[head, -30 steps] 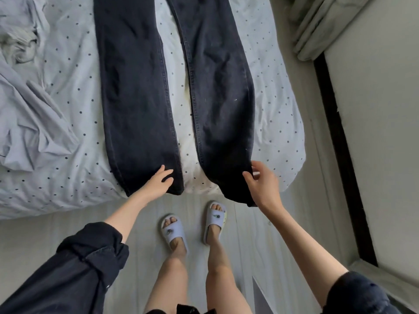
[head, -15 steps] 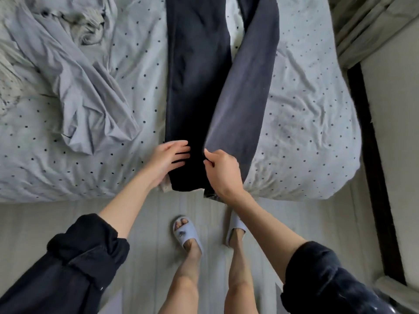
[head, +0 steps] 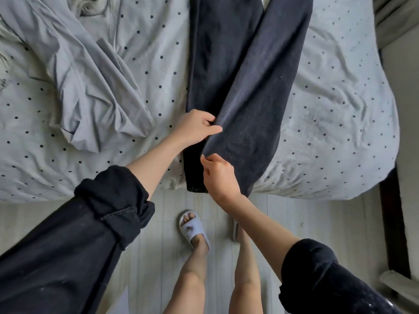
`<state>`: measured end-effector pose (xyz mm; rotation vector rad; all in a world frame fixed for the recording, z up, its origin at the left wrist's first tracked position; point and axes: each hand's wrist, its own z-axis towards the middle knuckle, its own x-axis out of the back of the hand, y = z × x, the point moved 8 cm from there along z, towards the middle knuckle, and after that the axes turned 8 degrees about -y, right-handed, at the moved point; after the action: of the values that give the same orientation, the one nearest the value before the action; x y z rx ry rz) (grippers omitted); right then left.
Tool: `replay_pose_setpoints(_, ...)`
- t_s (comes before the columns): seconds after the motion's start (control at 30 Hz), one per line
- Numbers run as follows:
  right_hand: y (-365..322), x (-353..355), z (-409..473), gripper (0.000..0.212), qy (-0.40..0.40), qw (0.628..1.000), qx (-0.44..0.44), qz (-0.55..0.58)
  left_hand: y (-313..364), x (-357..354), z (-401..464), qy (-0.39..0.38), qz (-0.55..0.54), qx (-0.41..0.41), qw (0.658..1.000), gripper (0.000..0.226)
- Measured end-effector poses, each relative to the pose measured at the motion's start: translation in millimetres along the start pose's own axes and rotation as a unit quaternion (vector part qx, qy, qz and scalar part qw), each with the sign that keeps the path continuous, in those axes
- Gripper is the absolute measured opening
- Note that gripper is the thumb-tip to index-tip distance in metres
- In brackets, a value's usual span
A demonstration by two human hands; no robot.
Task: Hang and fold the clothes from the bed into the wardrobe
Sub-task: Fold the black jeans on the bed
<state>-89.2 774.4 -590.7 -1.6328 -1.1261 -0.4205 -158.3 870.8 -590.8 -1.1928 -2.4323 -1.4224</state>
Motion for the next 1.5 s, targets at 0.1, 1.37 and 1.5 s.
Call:
replay_pose_setpoints(0.1, -1.2, -5.7, -2.6, 0.032, -0.010, 1.000, 0.019, 0.009, 2.1, 7.2, -0.9, 0.027, 0.055, -0.036, 0.997, 0.047)
replay_pose_setpoints(1.37, 117.8, 286.3, 211.2, 0.038, 0.141, 0.987, -0.041, 0.072, 168.0, 104.3, 159.0, 0.155, -0.005, 0.046, 0.987, 0.021)
replay_pose_setpoints(1.5, 129.3, 306.4, 246.9, 0.040, 0.116, 0.992, -0.041, 0.029, 201.6, 126.0, 204.1, 0.181, 0.039, 0.040, 0.982, 0.032)
